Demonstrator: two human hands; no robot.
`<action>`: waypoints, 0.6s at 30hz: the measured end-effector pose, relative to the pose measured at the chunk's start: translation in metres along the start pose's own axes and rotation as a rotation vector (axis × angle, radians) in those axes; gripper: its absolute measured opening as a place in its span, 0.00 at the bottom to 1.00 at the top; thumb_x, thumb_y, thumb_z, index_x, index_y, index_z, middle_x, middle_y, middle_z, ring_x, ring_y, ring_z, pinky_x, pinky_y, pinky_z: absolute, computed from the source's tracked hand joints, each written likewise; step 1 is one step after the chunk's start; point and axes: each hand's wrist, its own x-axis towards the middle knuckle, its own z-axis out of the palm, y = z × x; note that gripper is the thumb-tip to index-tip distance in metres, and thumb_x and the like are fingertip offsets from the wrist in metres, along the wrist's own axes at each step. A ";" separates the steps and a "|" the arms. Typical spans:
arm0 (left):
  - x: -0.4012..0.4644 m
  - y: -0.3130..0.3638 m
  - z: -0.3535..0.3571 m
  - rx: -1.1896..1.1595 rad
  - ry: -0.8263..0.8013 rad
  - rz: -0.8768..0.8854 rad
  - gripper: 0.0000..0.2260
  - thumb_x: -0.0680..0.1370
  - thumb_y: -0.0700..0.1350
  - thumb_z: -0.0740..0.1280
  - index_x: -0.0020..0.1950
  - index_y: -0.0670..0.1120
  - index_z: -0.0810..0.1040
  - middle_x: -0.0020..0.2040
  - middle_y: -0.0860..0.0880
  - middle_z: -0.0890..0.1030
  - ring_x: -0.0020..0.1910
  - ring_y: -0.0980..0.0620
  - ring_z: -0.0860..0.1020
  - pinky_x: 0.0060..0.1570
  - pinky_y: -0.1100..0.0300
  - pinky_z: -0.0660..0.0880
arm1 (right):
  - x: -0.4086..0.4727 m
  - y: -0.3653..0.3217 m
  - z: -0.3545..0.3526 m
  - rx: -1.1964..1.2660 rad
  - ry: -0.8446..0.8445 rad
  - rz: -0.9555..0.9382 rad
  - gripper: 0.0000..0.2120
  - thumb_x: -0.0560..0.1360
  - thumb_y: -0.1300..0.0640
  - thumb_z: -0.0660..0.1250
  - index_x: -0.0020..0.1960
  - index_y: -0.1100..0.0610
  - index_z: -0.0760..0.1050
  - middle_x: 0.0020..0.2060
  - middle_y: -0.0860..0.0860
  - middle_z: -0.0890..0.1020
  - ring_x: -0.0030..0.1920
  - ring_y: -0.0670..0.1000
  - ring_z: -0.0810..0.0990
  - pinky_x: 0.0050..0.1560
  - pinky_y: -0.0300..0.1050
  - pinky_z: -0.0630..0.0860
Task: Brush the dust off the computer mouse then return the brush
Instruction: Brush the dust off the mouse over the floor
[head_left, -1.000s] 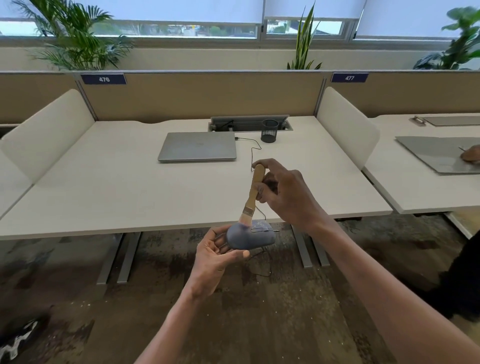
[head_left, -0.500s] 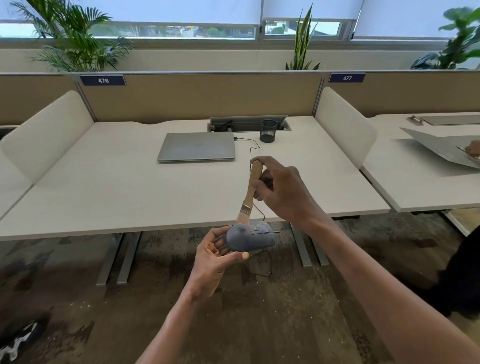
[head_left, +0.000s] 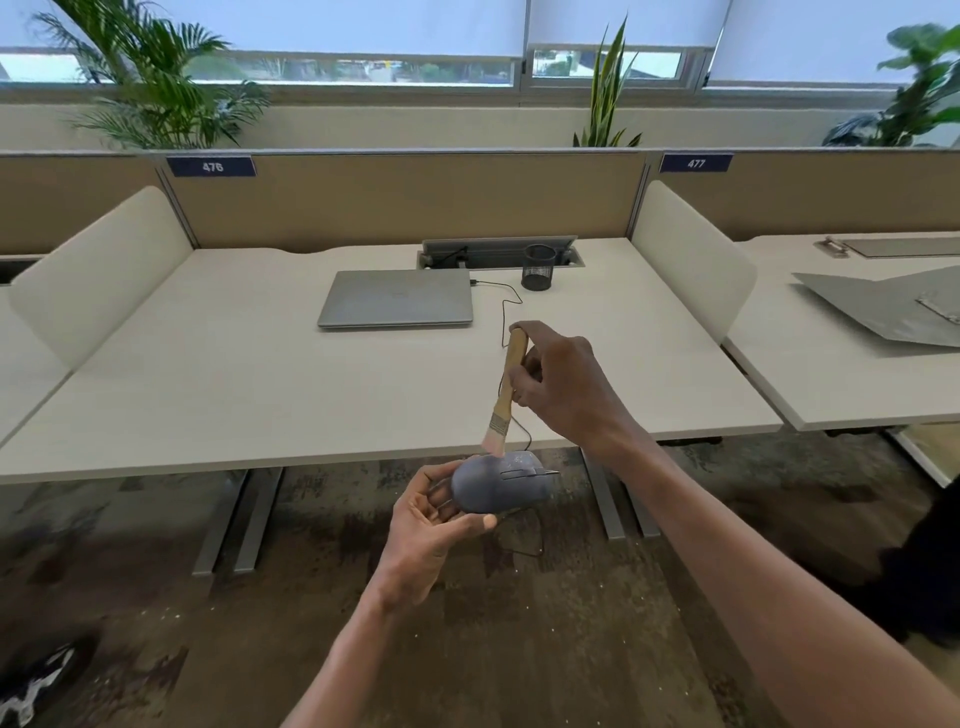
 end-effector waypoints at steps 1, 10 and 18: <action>0.000 0.000 0.000 -0.008 0.003 -0.002 0.32 0.59 0.46 0.87 0.60 0.53 0.81 0.60 0.46 0.84 0.60 0.46 0.83 0.53 0.60 0.81 | 0.000 -0.001 0.001 0.032 -0.001 -0.002 0.13 0.77 0.66 0.67 0.62 0.61 0.75 0.36 0.59 0.84 0.35 0.58 0.85 0.42 0.57 0.83; 0.001 -0.001 -0.003 -0.022 0.002 -0.031 0.33 0.58 0.46 0.87 0.61 0.53 0.81 0.60 0.46 0.84 0.61 0.45 0.82 0.53 0.59 0.81 | -0.003 0.001 0.005 0.007 -0.024 -0.012 0.17 0.78 0.65 0.67 0.67 0.60 0.73 0.37 0.59 0.83 0.37 0.59 0.83 0.44 0.59 0.83; 0.002 -0.001 -0.009 -0.074 0.027 -0.051 0.38 0.57 0.45 0.88 0.64 0.47 0.77 0.60 0.44 0.84 0.62 0.44 0.82 0.54 0.58 0.81 | -0.005 -0.004 -0.001 0.160 -0.022 -0.046 0.17 0.78 0.66 0.69 0.65 0.58 0.74 0.39 0.57 0.86 0.35 0.50 0.86 0.41 0.43 0.85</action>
